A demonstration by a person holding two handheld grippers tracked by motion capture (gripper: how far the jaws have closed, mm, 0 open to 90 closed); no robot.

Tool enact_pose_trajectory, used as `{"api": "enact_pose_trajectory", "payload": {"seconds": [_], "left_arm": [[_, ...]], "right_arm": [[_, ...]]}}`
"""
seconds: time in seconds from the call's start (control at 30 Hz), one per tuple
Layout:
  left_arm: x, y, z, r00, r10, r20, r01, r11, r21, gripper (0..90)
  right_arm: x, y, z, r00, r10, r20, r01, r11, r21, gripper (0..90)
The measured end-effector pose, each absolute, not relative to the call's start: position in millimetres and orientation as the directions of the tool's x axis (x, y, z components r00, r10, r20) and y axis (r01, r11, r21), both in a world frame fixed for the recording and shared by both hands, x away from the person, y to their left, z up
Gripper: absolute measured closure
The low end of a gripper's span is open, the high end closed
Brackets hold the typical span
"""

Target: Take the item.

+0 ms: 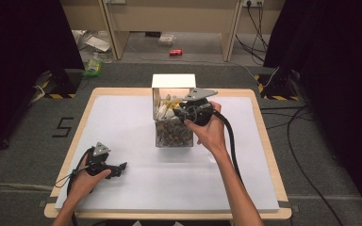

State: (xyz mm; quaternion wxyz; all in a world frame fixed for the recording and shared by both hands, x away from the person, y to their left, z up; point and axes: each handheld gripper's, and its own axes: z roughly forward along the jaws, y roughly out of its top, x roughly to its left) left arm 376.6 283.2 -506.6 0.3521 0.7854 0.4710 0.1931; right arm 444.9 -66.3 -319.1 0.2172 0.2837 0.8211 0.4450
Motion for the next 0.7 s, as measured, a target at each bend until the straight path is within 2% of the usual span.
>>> {"api": "enact_pose_trajectory", "payload": {"seconds": [0.2, 0.7], "left_arm": [[377, 283, -507, 0.482, 0.876, -0.027, 0.604, -0.309, 0.735, 1.8], [377, 283, -507, 0.482, 0.876, -0.028, 0.603, -0.309, 0.735, 1.8]], "right_arm": [[441, -68, -315, -0.744, 0.657, -0.12, 0.255, 0.445, 0.859, 78.2], [435, -74, -286, -0.734, 0.664, -0.143, 0.183, 0.396, 0.9, 78.8]]}}
